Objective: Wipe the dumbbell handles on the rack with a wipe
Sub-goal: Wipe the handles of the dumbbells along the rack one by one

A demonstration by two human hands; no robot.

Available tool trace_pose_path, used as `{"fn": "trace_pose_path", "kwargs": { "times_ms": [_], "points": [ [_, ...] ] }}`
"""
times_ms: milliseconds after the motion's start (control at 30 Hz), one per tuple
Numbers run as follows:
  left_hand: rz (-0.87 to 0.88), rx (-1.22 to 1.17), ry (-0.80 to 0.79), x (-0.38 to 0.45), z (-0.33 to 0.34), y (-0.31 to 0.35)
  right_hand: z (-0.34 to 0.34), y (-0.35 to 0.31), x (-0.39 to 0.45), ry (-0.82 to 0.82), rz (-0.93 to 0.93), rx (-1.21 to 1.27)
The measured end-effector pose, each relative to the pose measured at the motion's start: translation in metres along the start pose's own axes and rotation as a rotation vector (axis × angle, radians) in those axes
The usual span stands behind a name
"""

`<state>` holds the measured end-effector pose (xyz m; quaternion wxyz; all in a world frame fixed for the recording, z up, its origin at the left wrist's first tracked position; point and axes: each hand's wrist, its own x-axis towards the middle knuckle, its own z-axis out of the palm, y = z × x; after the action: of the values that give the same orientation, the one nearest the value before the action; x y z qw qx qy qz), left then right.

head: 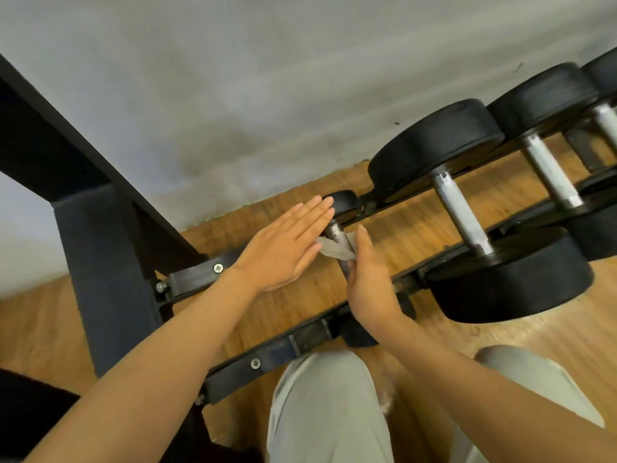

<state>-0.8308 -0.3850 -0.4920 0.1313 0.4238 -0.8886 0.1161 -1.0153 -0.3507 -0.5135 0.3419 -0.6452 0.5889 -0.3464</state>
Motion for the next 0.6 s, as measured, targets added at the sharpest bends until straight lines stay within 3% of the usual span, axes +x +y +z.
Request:
{"fn": "trace_pose_path", "kwargs": {
  "times_ms": [67,233,467,600],
  "points": [
    [0.007,-0.014,0.016,0.001,0.000,-0.001,0.006,-0.012,-0.003,0.105,0.167,0.112],
    [0.023,-0.061,0.078,0.000,0.003,-0.005,0.009,-0.024,-0.009,0.195,0.392,-0.182],
    [-0.106,-0.318,0.175,0.002,0.015,0.009,0.039,-0.036,-0.035,0.034,0.325,-0.429],
    [-0.125,-0.424,0.220,0.003,0.019,0.009,0.042,-0.040,-0.024,0.069,0.259,-0.414]
  ]
}}
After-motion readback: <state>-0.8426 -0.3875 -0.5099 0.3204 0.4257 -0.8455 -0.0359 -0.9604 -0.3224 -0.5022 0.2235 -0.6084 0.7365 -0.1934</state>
